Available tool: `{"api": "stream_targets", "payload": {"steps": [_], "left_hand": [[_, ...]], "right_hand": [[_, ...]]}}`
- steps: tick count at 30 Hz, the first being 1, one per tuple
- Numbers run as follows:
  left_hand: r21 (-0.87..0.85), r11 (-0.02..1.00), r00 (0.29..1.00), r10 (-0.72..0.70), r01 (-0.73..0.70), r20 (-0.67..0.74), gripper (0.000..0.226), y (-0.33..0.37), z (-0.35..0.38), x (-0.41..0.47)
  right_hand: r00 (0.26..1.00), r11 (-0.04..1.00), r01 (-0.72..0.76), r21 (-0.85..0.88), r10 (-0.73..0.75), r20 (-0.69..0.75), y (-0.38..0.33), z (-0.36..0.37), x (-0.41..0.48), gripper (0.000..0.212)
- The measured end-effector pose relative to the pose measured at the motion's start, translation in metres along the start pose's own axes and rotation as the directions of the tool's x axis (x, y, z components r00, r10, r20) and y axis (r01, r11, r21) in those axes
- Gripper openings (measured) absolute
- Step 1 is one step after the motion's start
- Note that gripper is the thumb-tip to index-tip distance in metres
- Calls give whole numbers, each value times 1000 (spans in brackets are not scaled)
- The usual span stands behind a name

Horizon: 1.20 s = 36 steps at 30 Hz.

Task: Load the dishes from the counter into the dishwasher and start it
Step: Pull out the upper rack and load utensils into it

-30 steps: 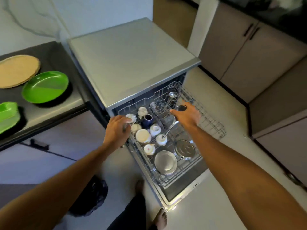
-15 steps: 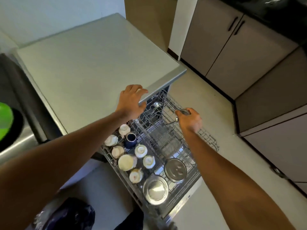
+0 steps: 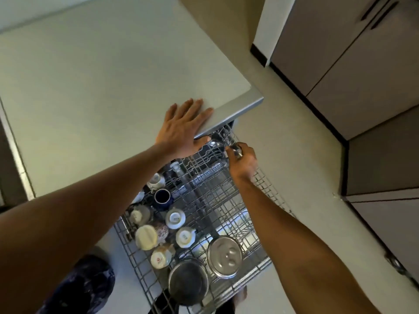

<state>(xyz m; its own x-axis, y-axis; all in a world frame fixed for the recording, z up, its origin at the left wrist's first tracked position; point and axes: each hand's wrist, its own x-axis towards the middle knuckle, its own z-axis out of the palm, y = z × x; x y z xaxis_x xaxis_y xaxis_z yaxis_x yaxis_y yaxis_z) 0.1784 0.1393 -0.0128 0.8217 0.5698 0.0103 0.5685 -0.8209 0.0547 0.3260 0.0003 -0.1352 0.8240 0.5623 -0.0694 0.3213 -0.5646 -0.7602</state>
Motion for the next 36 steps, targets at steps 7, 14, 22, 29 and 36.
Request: {"api": "stream_targets", "payload": {"steps": [7, 14, 22, 29, 36], "left_hand": [[33, 999, 1000, -23, 23, 5, 87, -3, 2, 0], [47, 998, 999, -38, 38, 15, 85, -2, 1, 0], [43, 998, 999, -45, 44, 16, 85, 0, -4, -1], [52, 998, 999, -47, 47, 4, 83, 0, -4, -1], [61, 997, 999, -51, 50, 9, 83, -1, -4, 0]], "right_hand": [[989, 994, 110, 5, -110, 97, 27, 54, 8, 30], [990, 970, 130, 204, -115, -86, 31, 46, 14, 33], [978, 965, 192, 179, -174, -115, 42, 19, 7, 32], [956, 962, 260, -83, -244, 160, 51, 37, -6, 30], [933, 930, 348, -118, -331, 139, 73, 57, -5, 33]]}}
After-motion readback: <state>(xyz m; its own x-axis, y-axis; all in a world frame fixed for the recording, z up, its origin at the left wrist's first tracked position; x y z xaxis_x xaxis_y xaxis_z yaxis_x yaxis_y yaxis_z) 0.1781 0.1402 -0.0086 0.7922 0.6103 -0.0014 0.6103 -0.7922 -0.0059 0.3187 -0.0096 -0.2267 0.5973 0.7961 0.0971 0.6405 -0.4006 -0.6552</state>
